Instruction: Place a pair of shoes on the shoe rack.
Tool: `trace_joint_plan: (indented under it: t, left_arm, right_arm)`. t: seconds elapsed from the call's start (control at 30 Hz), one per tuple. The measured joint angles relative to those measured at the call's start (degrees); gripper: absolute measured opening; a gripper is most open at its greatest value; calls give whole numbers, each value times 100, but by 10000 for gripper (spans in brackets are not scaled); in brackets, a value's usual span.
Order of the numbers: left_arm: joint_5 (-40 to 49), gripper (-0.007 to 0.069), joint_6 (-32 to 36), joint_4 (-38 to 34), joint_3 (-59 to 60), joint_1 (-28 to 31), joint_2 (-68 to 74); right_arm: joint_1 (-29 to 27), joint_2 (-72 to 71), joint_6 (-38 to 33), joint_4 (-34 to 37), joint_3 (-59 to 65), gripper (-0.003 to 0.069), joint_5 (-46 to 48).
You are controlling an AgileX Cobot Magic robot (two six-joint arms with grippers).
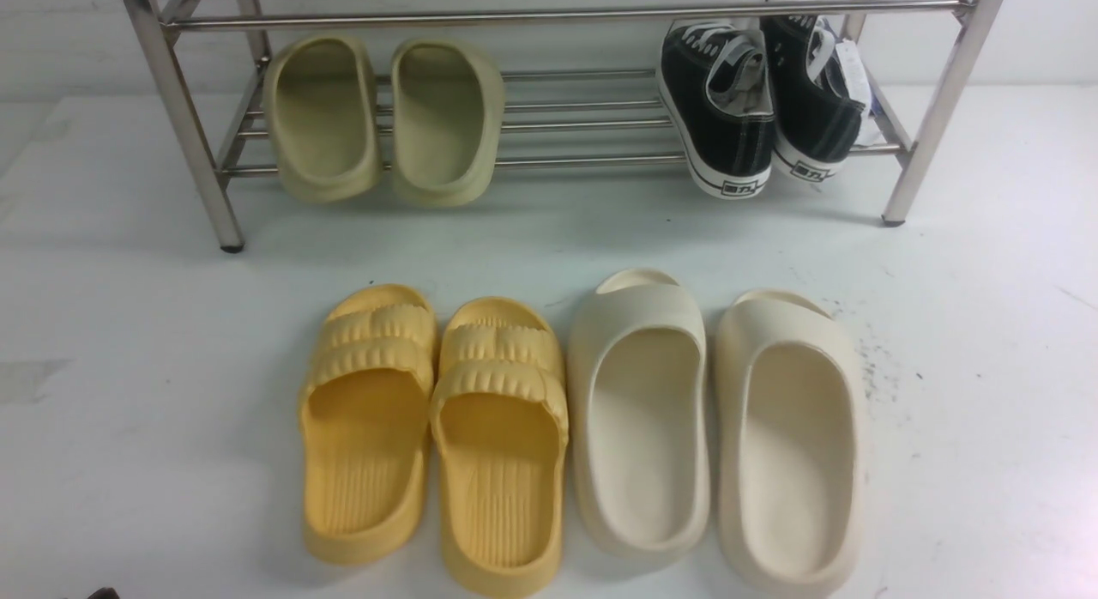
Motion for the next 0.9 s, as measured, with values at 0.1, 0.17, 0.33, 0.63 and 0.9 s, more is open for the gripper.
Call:
trace_joint_plan:
  t: [0.1,0.17,0.33,0.63,0.9]
  left_arm:
    - [0,239,0,0,0,0,0]
    - [0,239,0,0,0,0,0]
    - [0,239,0,0,0,0,0]
    - [0,239,0,0,0,0,0]
    - [0,239,0,0,0,0,0]
  right_arm:
    - [0,0,0,0,0,5,0]
    - [0,0,0,0,0,5,0]
    - [0,0,0,-15,0,7,0]
    - [0,0,4,-15,0,15,0]
    - [0,0,4,-15,0,19,0]
